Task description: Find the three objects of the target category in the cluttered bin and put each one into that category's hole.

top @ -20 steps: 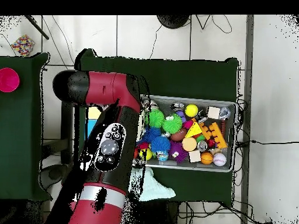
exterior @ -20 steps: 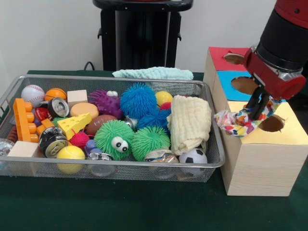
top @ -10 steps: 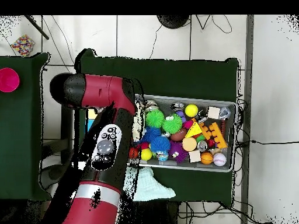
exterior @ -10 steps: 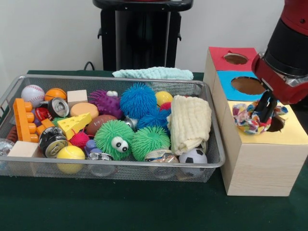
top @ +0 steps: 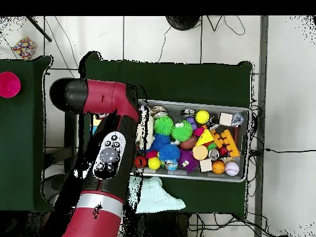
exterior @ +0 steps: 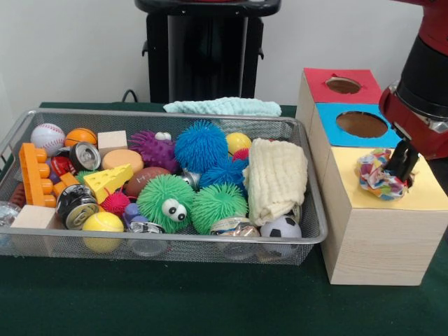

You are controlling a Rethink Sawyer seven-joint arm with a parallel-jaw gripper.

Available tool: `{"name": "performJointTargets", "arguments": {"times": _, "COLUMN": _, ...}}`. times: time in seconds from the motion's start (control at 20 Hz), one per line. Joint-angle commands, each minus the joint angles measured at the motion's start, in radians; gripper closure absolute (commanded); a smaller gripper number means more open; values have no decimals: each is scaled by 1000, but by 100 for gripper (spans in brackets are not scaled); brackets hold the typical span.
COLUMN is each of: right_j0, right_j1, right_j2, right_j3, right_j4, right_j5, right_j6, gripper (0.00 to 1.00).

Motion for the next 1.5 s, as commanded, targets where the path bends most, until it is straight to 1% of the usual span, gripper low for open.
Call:
{"name": "performJointTargets", "arguments": {"times": 0.05, "right_j0": 7, "right_j1": 70, "right_j2": 110, "right_j3": 128, "right_j4": 67, "right_j5": -87, "right_j6": 237, "gripper": 100}}
{"name": "performJointTargets", "arguments": {"times": 0.3, "right_j0": 8, "right_j1": 97, "right_j2": 101, "right_j3": 116, "right_j4": 69, "right_j5": -89, "right_j6": 222, "gripper": 100}}
{"name": "performJointTargets", "arguments": {"times": 0.65, "right_j0": -7, "right_j1": 142, "right_j2": 98, "right_j3": 84, "right_j4": 25, "right_j5": -98, "right_j6": 151, "gripper": 100}}
{"name": "performJointTargets", "arguments": {"times": 0.95, "right_j0": -13, "right_j1": 184, "right_j2": 57, "right_j3": 23, "right_j4": -32, "right_j5": -31, "right_j6": 107, "gripper": 100}}
{"name": "performJointTargets", "arguments": {"times": 1.15, "right_j0": -10, "right_j1": 208, "right_j2": 35, "right_j3": -1, "right_j4": -47, "right_j5": -24, "right_j6": 100, "gripper": 100}}
{"name": "performJointTargets", "arguments": {"times": 1.3, "right_j0": -10, "right_j1": 228, "right_j2": 30, "right_j3": -11, "right_j4": -49, "right_j5": -46, "right_j6": 93, "gripper": 100}}
{"name": "performJointTargets", "arguments": {"times": 1.5, "right_j0": -8, "right_j1": 234, "right_j2": 22, "right_j3": -15, "right_j4": -47, "right_j5": -45, "right_j6": 92, "gripper": 100}}
